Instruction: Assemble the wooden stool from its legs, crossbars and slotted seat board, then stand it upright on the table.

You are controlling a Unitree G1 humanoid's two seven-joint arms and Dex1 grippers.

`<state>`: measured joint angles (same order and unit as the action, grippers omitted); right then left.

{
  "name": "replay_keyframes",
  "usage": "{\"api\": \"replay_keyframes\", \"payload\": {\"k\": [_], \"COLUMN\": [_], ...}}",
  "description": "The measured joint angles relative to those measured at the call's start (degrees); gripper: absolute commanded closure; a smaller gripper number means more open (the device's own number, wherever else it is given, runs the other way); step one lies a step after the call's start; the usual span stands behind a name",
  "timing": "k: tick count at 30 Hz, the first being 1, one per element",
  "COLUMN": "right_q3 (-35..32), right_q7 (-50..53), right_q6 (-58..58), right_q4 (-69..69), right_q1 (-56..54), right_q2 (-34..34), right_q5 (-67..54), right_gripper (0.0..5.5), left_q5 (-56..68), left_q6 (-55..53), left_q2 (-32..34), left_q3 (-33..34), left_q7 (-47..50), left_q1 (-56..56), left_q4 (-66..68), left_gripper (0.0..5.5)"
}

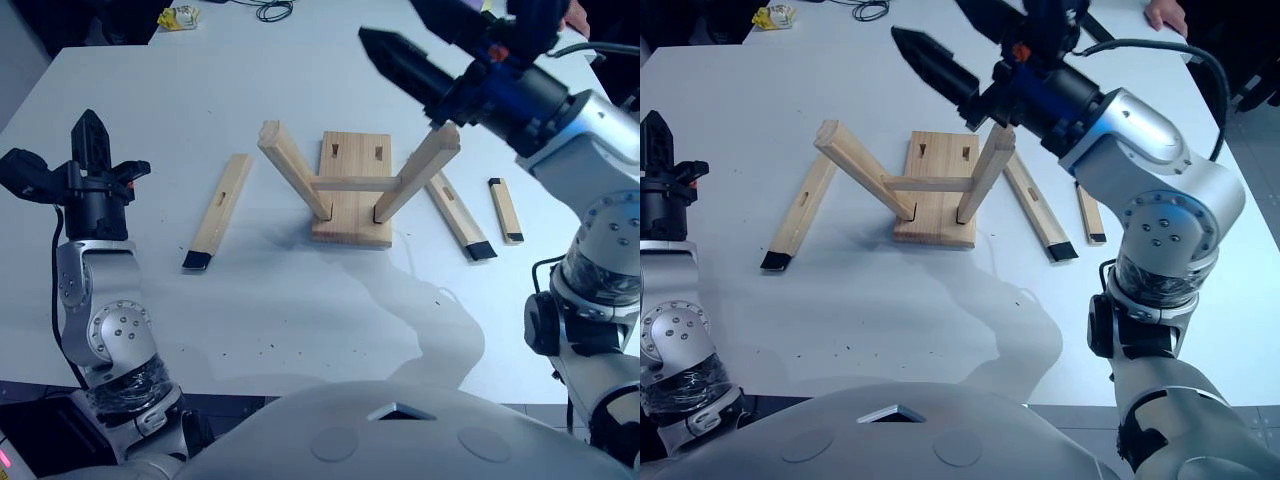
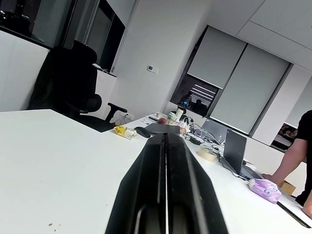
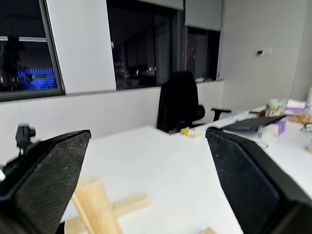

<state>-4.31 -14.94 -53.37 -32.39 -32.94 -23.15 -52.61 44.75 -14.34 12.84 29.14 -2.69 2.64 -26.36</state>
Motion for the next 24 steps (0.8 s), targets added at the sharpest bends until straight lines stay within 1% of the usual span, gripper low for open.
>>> {"api": "replay_keyframes", "payload": {"k": [2, 4, 6, 9, 12, 14, 15, 16, 18, 20, 21, 22, 23, 24], "right_q3": [2.3, 2.4, 1.6, -3.6, -12.7, -14.7, -14.7, -13.7, -7.5, 3.5, 5.9, 7.2, 7.7, 8.0], "right_q7": [-0.9, -1.6, -1.7, 0.5, 5.1, 5.7, 5.3, 4.6, 1.4, -3.4, -5.0, -5.9, -6.3, -6.3], "right_q6": [-0.2, -0.1, 0.0, 1.4, 5.4, 6.1, 5.8, 4.8, 2.9, 0.9, 3.5, 4.7, 5.7, 5.9], "right_q4": [0.3, 0.4, 0.9, 3.0, 9.0, 10.1, 10.1, 9.7, 7.8, 6.5, 5.5, 4.2, 3.1, 2.3], "right_q1": [2.1, 2.3, 1.9, -5.1, -16.9, -18.5, -17.6, -16.2, -11.3, -1.3, 1.9, 2.2, 2.8, 3.0], "right_q2": [-1.5, -2.1, -1.3, 0.7, 1.7, 1.8, 1.3, 0.1, -4.5, -11.2, -13.1, -15.4, -16.8, -16.6], "right_q5": [2.2, 2.9, 1.9, -2.7, -9.3, -12.8, -13.7, -13.5, -9.4, -1.8, 1.3, 3.7, 6.0, 6.5], "right_gripper": [1.16, 1.16, 1.16, 1.16, 1.16, 1.16, 1.16, 1.16, 1.16, 1.16, 1.16, 1.16, 1.16, 1.16], "left_q5": [-0.1, -0.4, -0.9, -1.0, -1.1, -1.1, -1.1, -1.1, -1.1, -1.0, -1.0, -0.9, -0.8, -0.8], "left_q6": [0.2, 0.4, 0.6, 0.9, 1.5, 1.6, 1.7, 1.7, 1.7, 1.7, 1.7, 1.7, 1.7, 1.7], "left_q2": [-0.3, -0.7, -1.0, -1.3, -2.0, -2.2, -2.3, -2.4, -2.4, -2.4, -2.4, -2.4, -2.4, -2.4], "left_q3": [-0.2, -0.5, -0.6, -0.6, -0.5, -0.5, -0.5, -0.5, -0.3, -0.3, -0.1, -0.1, -0.1, -0.1], "left_q7": [0.0, 0.0, 0.0, 0.0, 0.1, 0.1, 0.1, 0.1, 0.2, 0.2, 0.3, 0.4, 0.5, 0.7], "left_q1": [0.1, 0.2, 0.2, 0.2, 0.7, 1.0, 1.1, 1.1, 1.2, 1.3, 1.4, 1.4, 1.4, 1.4], "left_q4": [0.0, 0.0, 0.0, 0.0, -0.2, -0.3, -0.5, -0.6, -0.8, -0.9, -1.0, -1.1, -1.4, -1.6], "left_gripper": [5.50, 5.50, 5.50, 5.50, 5.50, 5.50, 5.50, 5.50, 5.50, 5.50, 5.50, 5.50, 5.50, 5.50]}}
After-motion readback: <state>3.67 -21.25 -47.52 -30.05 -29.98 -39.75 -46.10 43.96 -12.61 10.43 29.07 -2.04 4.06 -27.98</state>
